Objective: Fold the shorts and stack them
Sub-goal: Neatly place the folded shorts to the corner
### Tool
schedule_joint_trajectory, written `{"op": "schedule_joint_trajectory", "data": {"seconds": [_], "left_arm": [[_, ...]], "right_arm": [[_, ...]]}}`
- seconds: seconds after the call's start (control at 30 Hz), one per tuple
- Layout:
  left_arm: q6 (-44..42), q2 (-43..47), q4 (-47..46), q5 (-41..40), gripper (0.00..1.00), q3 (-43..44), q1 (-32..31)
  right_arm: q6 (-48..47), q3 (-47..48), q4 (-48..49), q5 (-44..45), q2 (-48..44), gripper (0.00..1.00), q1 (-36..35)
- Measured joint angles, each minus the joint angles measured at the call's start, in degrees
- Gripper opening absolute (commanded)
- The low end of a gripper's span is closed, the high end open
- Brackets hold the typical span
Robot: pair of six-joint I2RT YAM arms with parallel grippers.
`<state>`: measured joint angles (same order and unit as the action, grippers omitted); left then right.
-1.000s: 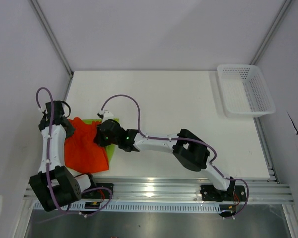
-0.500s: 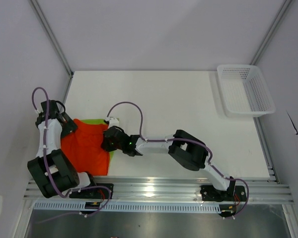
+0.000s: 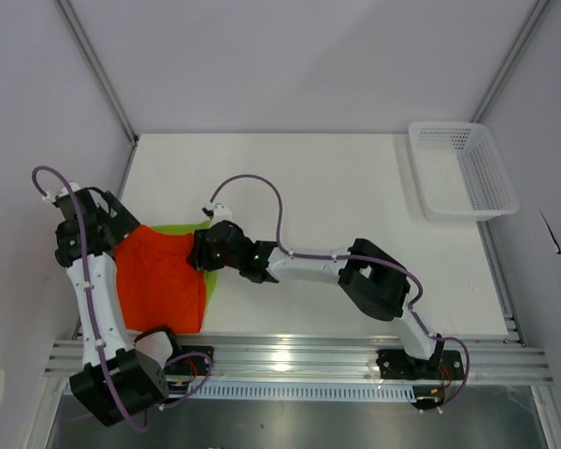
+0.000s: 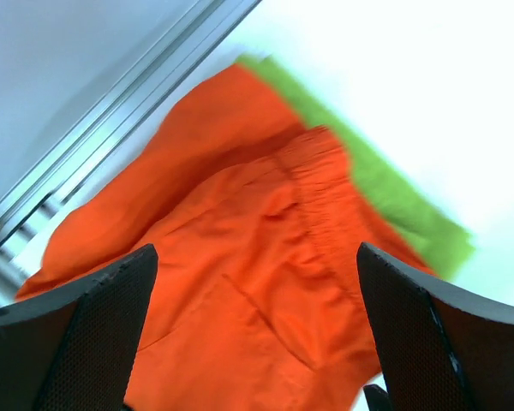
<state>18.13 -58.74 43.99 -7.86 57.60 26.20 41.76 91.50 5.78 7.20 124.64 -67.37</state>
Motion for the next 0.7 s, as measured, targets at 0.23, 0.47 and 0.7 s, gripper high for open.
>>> {"op": "schedule_joint_trajectory", "data": {"seconds": [0.23, 0.47, 0.7], "left_arm": [[1.3, 2.7, -3.9, 14.8, 0.98, -0.6, 0.0], [5.9, -1.8, -9.8, 26.8, 0.97, -9.2, 0.0], [11.9, -2.8, -16.6, 29.4, 0.97, -16.5, 2.6]], "right_arm": [[-0.1, 2.7, 1.3, -5.7, -2.8, 0.45, 1.7], [5.0, 3.8, 10.6, -19.9, 0.6, 0.4, 3.7], [14.8, 2.7, 19.8, -29.7, 10.7, 0.38, 8.3]]}}
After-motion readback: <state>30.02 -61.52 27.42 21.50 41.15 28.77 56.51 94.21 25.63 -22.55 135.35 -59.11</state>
